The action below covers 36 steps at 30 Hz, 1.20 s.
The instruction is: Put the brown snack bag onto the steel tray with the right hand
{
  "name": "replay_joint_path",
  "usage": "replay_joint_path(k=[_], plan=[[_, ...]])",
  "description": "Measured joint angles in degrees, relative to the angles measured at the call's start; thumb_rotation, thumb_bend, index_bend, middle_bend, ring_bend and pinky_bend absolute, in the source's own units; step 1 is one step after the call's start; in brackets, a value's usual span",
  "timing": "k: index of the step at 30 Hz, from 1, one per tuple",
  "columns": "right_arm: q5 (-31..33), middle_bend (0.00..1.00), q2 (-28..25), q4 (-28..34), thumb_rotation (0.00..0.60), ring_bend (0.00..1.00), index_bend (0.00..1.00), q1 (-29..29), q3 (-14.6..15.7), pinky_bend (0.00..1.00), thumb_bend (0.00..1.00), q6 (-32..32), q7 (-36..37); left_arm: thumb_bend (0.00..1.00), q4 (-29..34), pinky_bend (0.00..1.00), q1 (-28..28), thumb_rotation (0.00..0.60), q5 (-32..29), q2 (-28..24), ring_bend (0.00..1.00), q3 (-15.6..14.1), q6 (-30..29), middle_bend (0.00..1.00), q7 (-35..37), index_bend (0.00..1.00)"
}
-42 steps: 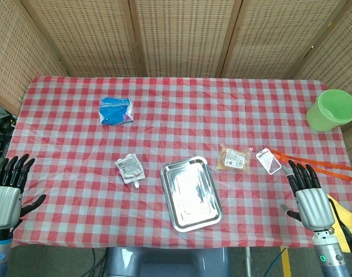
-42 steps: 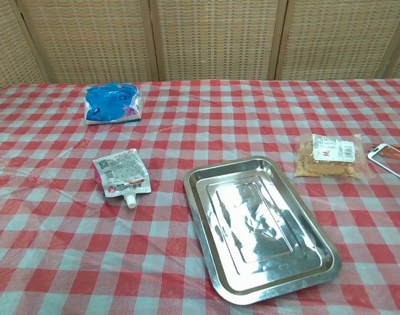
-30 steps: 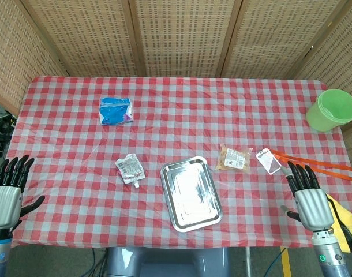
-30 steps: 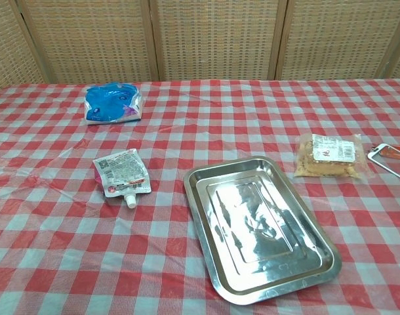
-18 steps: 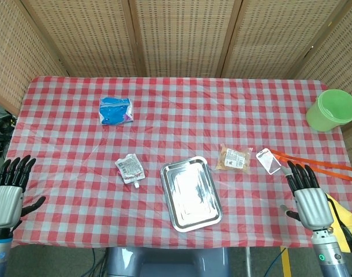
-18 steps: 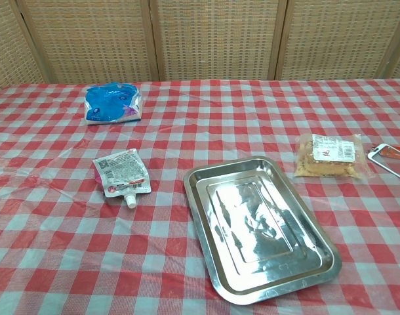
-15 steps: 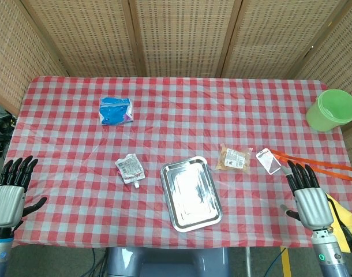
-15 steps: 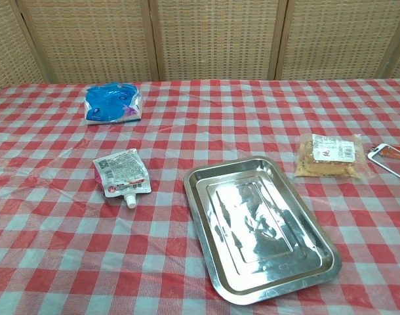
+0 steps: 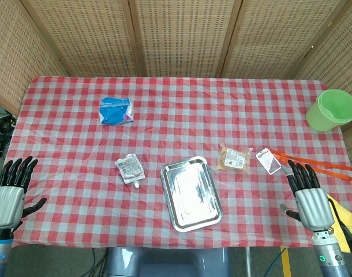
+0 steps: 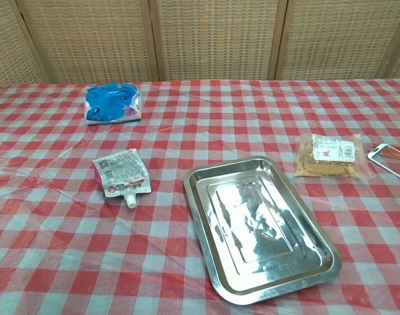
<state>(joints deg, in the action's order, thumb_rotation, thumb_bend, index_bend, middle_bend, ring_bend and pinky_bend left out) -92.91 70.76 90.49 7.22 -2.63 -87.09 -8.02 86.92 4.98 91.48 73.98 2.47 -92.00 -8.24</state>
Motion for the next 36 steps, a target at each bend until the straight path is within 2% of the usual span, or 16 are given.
replay_joint_path(k=[5, 9, 15, 19, 28, 36], plan=[[0.4, 0.0, 0.1, 0.9, 0.6, 0.0, 0.0, 1.5, -0.3, 0.0, 0.08, 2.7, 0.1, 0.0, 0.2, 0.0, -0.2, 0.6, 0.3, -0.3, 0.0, 0.3, -0.8, 0.0, 0.2, 0.0], [2.0, 0.0, 0.1, 3.0, 0.6, 0.0, 0.0, 4.4, -1.9, 0.0, 0.08, 7.2, -1.4, 0.0, 0.0, 0.0, 0.0, 0.6, 0.1, -0.4, 0.0, 0.3, -0.3, 0.0, 0.3, 0.0], [8.6, 0.0, 1.4, 6.2, 0.6, 0.0, 0.0, 10.4, -6.1, 0.0, 0.08, 15.8, -6.1, 0.0, -0.3, 0.0, 0.3, 0.6, -1.1, -0.5, 0.0, 0.7, 0.7, 0.0, 1.0, 0.0], [15.4, 0.0, 3.5, 6.2, 0.6, 0.0, 0.0, 14.9, -9.1, 0.0, 0.08, 21.7, -9.9, 0.0, -0.6, 0.0, 0.5, 0.6, -1.5, -0.6, 0.0, 0.8, 1.3, 0.0, 1.6, 0.0], [28.8, 0.0, 9.5, 1.4, 0.6, 0.0, 0.0, 23.4, -13.5, 0.0, 0.08, 30.8, -16.0, 0.0, -1.2, 0.0, 1.3, 0.6, -3.3, -0.5, 0.0, 1.3, 3.7, 0.0, 1.8, 0.0], [36.1, 0.0, 14.4, -5.8, 0.6, 0.0, 0.01, 28.7, -14.2, 0.0, 0.08, 35.5, -19.1, 0.0, -1.6, 0.0, 1.8, 0.6, -4.6, -0.6, 0.0, 1.6, 5.2, 0.0, 2.4, 0.0]])
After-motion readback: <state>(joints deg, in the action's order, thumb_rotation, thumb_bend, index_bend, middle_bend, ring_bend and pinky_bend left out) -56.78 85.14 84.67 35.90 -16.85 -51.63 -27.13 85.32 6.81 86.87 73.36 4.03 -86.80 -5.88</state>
